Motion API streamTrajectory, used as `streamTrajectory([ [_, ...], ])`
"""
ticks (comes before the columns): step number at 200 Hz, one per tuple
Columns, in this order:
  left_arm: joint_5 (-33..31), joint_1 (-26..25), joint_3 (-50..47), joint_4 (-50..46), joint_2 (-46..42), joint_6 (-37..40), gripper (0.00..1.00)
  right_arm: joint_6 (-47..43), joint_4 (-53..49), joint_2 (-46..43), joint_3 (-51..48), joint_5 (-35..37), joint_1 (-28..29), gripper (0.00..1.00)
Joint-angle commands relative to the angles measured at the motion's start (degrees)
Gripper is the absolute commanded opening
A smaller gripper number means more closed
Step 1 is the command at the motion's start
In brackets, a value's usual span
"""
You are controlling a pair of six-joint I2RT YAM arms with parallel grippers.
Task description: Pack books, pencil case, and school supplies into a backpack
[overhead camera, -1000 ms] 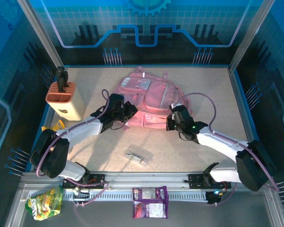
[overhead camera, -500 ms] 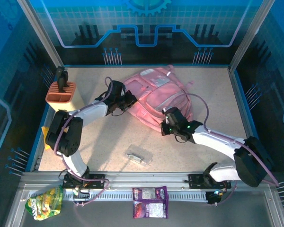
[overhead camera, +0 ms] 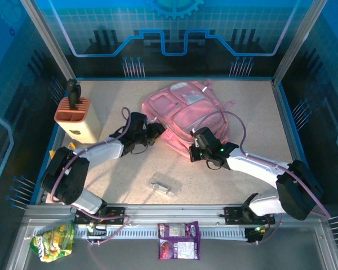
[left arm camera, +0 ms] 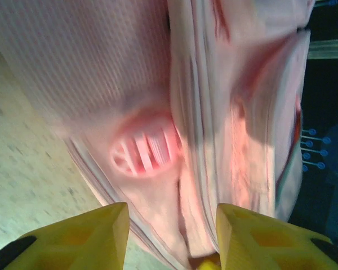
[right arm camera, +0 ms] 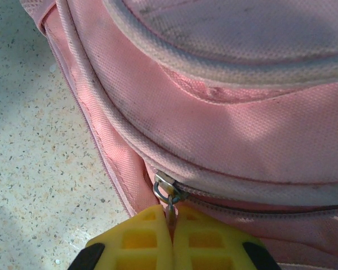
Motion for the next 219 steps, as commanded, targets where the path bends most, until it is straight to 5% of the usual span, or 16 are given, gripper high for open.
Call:
streamTrajectory([
  [1, -4.8, -3.7, -1.5, 6.2, -1.1, -7.9, 0.45, 1.0, -1.5, -1.0, -0.8, -1.0, 0.4, 0.00],
  [85, -8.3, -11.3, 6.1, 11.7, 10.4, -12.0, 0.39, 0.7, -0.9, -1.3, -1.1, -0.8, 0.4, 0.00],
  [119, -11.0, -12.0, 7.7, 11.0, 11.8, -10.3, 0.24, 0.5, -0.4, -1.1, -0.9, -0.7, 0.4, 0.00],
  [145, -12.9, -10.8, 8.8, 3.9, 9.7, -5.3, 0.00, 0.5, -2.5, -1.4, -0.8, 1.8, 0.4, 0.00],
  [219, -6.2, 1.2, 5.2, -8.5, 0.8, 8.4, 0.00, -1.6, -10.3, -7.7, -2.6, 5.8, -5.2, 0.00],
])
